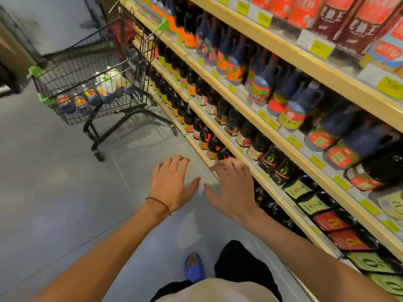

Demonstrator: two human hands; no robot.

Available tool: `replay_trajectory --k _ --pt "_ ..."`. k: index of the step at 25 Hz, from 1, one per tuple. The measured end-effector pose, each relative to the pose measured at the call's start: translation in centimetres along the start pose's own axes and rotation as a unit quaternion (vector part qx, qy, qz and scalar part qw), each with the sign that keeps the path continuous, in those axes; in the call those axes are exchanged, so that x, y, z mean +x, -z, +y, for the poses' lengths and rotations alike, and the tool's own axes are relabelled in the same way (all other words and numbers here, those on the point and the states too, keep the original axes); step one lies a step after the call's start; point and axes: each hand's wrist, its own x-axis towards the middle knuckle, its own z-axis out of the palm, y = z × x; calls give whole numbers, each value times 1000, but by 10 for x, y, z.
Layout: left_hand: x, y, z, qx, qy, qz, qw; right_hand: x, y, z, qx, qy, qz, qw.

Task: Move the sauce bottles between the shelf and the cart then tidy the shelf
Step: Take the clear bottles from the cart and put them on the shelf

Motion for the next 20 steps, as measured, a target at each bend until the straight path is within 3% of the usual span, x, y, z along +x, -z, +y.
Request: replay_trajectory --k 5,7,9,15,20 --pt "12 7 -52 -13 35 9 999 58 -28 -31 23 47 24 998" --pt "28 -3 -118 -8 112 19 994 123 -70 -69 49 99 16 994" --pt "40 -2 -138 -11 119 34 992 146 -80 -80 43 101 16 994" --pt "138 -12 -270 31 205 27 978 309 -157 -136 107 143 30 983" --pt "211 -11 -346 30 243 13 969 419 -197 -168 130 181 -4 975"
